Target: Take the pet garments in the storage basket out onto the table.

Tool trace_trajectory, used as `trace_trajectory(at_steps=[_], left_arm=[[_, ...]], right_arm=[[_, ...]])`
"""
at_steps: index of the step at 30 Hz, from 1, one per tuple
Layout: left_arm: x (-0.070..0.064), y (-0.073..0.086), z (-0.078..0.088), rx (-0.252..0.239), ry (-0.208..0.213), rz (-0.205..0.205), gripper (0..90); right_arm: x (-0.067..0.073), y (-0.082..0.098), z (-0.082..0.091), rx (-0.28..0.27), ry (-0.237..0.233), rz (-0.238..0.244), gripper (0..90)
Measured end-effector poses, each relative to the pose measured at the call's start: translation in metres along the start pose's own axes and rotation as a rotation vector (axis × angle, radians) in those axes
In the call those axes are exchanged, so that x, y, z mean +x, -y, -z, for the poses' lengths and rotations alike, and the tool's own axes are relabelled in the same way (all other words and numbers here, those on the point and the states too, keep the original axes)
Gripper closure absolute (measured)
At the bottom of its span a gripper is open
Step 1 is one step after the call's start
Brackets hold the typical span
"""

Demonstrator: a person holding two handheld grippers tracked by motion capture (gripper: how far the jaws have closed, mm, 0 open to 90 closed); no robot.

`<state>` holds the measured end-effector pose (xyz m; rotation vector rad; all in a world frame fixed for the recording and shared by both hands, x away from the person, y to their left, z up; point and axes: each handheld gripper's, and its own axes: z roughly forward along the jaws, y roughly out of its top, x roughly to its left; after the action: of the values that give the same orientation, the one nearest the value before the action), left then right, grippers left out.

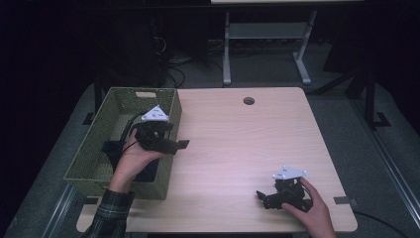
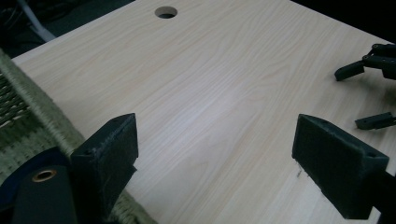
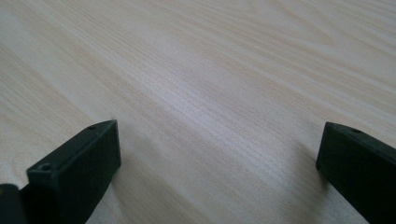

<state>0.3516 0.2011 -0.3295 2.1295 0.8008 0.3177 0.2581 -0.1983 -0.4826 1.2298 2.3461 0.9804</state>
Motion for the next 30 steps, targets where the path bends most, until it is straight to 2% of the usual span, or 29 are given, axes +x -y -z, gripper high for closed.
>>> trace_trajectory(at_steps=[10, 14, 17, 18, 21, 23, 30], left_arm=[[0.023, 0.012, 0.013, 0.004, -0.040, 0.057, 14.1], [0.029, 0.016, 0.018, 0.003, -0.054, 0.066, 14.3], [0.037, 0.020, 0.023, 0.019, -0.082, 0.065, 14.4], [0.041, 0.023, 0.025, 0.020, -0.094, 0.088, 14.4], [0.046, 0.026, 0.027, 0.032, -0.112, 0.092, 14.4], [0.049, 0.028, 0.028, 0.035, -0.116, 0.113, 14.4], [0.060, 0.038, 0.029, 0.068, -0.152, 0.122, 14.6]], right_arm=[[0.000, 0.000, 0.000, 0.001, 0.000, 0.000, 0.0], [0.000, 0.000, 0.000, 0.002, 0.000, -0.002, 0.0], [0.000, 0.000, 0.000, 0.001, 0.000, -0.001, 0.0], [0.000, 0.000, 0.000, 0.001, 0.000, -0.001, 0.0], [0.000, 0.000, 0.000, 0.002, 0.000, -0.002, 0.0], [0.000, 0.000, 0.000, 0.002, 0.000, -0.002, 0.0], [0.000, 0.000, 0.000, 0.001, 0.000, -0.001, 0.0]])
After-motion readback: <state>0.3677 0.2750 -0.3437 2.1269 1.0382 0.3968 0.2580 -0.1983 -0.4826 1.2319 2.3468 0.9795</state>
